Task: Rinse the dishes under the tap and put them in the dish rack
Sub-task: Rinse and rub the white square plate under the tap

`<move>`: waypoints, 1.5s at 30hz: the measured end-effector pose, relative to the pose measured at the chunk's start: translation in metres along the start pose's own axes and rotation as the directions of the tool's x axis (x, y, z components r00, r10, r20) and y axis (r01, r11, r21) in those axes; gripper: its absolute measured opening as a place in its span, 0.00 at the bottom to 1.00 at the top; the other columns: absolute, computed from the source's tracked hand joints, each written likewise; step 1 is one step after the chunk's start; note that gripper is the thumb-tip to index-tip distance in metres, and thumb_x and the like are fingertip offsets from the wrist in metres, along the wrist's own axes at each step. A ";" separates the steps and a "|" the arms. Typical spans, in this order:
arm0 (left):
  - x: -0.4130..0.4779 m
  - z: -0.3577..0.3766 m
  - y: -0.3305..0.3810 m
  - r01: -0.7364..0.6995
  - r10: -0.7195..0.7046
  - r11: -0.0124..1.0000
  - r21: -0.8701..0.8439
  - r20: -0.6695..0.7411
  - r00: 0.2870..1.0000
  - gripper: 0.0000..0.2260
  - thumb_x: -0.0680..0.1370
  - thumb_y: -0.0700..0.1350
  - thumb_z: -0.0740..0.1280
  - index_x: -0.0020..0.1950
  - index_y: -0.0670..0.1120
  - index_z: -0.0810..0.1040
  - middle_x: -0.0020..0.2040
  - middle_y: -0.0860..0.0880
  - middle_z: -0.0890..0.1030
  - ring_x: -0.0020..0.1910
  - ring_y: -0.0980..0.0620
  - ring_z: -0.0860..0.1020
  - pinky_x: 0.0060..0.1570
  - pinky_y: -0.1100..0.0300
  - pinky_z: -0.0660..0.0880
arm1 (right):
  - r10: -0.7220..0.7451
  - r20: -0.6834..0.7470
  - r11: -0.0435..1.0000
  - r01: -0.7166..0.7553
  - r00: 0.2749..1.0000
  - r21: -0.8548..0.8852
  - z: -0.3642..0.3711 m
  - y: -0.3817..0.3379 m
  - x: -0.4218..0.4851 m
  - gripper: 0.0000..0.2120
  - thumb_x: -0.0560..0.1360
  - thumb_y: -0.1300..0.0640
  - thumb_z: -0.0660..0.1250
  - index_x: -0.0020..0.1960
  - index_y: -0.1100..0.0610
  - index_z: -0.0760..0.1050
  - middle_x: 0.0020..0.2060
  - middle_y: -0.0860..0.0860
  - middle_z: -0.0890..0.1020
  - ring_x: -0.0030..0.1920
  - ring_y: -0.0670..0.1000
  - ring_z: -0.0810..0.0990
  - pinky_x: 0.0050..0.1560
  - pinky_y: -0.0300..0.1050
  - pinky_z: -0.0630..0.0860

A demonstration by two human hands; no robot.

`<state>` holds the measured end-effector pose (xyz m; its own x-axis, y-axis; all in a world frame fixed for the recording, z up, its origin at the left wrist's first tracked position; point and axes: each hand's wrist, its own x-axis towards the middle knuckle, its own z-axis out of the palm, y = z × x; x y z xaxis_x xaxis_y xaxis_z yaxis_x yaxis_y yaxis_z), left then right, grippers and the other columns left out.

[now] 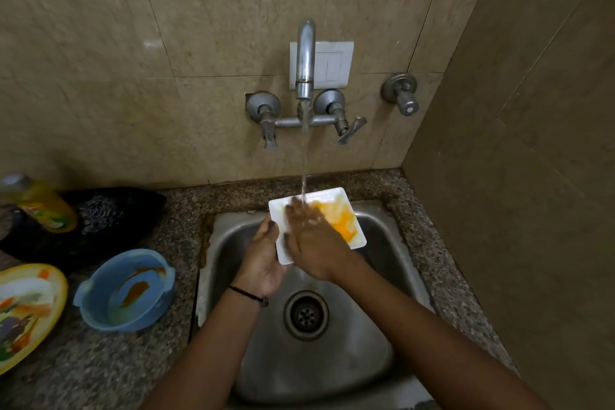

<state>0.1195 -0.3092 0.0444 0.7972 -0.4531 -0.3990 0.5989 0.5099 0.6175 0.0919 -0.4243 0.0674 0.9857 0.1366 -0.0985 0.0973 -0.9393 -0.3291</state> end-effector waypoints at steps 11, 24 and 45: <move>0.004 -0.003 0.001 0.003 -0.002 0.999 0.047 -0.016 1.000 0.17 0.84 0.44 0.51 0.71 0.48 0.68 0.61 0.44 0.79 0.56 0.44 0.78 0.54 0.43 0.76 | -0.045 -0.057 0.997 0.041 0.997 -0.071 0.001 0.007 0.004 0.27 0.81 0.52 0.49 0.77 0.57 0.48 0.77 0.54 0.47 0.77 0.51 0.44 0.75 0.49 0.38; 0.001 -0.012 0.003 -0.064 0.068 0.996 0.070 -0.069 0.995 0.19 0.83 0.44 0.52 0.75 0.45 0.64 0.68 0.39 0.73 0.56 0.40 0.78 0.45 0.44 0.80 | 0.144 -0.074 0.969 -0.156 0.987 -0.190 0.006 0.030 -0.032 0.48 0.68 0.33 0.26 0.77 0.60 0.51 0.77 0.56 0.53 0.77 0.52 0.47 0.73 0.48 0.36; 0.008 -0.024 -0.007 -0.043 0.064 0.993 0.112 -0.193 0.979 0.18 0.83 0.45 0.54 0.73 0.46 0.68 0.67 0.39 0.75 0.65 0.35 0.73 0.61 0.36 0.70 | -0.093 -0.043 0.994 0.090 0.995 -0.053 0.016 0.022 -0.052 0.32 0.78 0.38 0.42 0.71 0.55 0.68 0.70 0.52 0.71 0.72 0.51 0.65 0.72 0.44 0.53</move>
<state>0.1241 -0.2989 0.0206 0.8337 -0.2695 -0.4820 0.5517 0.4442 0.7059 0.0405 -0.4470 0.0507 0.9774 0.2095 -0.0272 0.1932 -0.9384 -0.2866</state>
